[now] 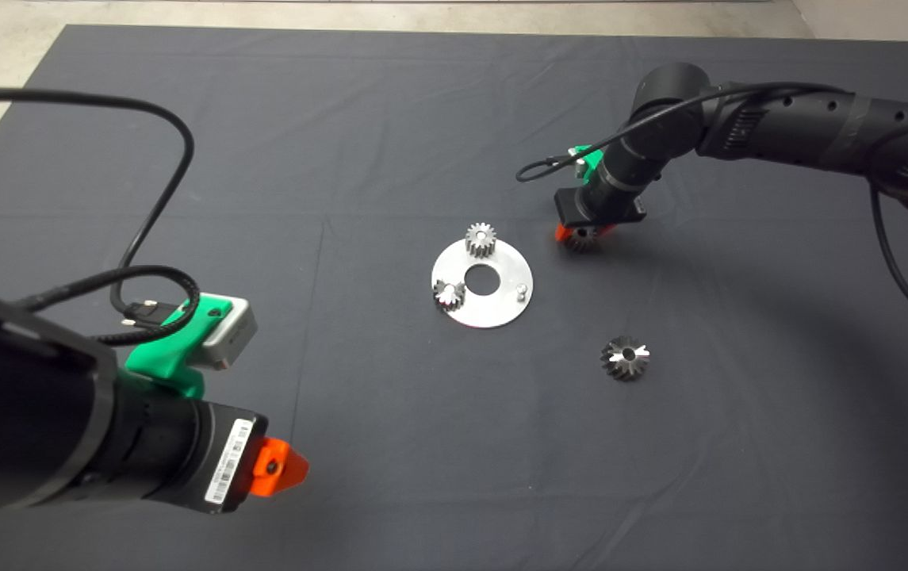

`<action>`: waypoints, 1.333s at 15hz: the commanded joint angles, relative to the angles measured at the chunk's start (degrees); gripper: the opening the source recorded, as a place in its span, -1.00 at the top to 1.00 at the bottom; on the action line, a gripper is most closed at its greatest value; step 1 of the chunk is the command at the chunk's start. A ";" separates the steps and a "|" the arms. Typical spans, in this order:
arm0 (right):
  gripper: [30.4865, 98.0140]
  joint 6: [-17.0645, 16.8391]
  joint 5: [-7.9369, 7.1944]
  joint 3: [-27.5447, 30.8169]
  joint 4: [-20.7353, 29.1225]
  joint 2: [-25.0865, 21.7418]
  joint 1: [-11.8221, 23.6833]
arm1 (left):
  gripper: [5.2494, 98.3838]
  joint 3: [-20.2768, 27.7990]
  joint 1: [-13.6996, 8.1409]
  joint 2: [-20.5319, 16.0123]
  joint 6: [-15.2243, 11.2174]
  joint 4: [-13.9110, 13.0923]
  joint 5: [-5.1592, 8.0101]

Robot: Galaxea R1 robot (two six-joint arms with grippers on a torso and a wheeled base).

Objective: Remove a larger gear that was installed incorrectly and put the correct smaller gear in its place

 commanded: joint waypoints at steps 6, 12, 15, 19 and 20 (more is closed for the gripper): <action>0.62 -0.10 0.15 0.55 2.19 0.35 0.49 | -0.99 1.05 -0.61 -0.06 -0.12 -0.92 0.06; 0.66 -0.28 -2.58 9.02 10.11 0.65 12.49 | -0.99 1.05 -0.52 -0.06 -0.12 -0.92 0.06; 0.66 -2.61 -2.49 10.31 16.92 4.93 18.07 | -0.99 1.05 -0.52 -0.06 -0.21 -0.92 0.06; 0.66 -3.18 -2.58 11.39 17.75 8.72 19.21 | -0.99 1.05 -0.44 -0.11 -0.21 -0.92 0.14; 0.66 -3.25 -2.58 11.99 17.75 9.14 18.58 | -0.99 1.05 -0.42 -0.14 -0.21 -0.92 0.13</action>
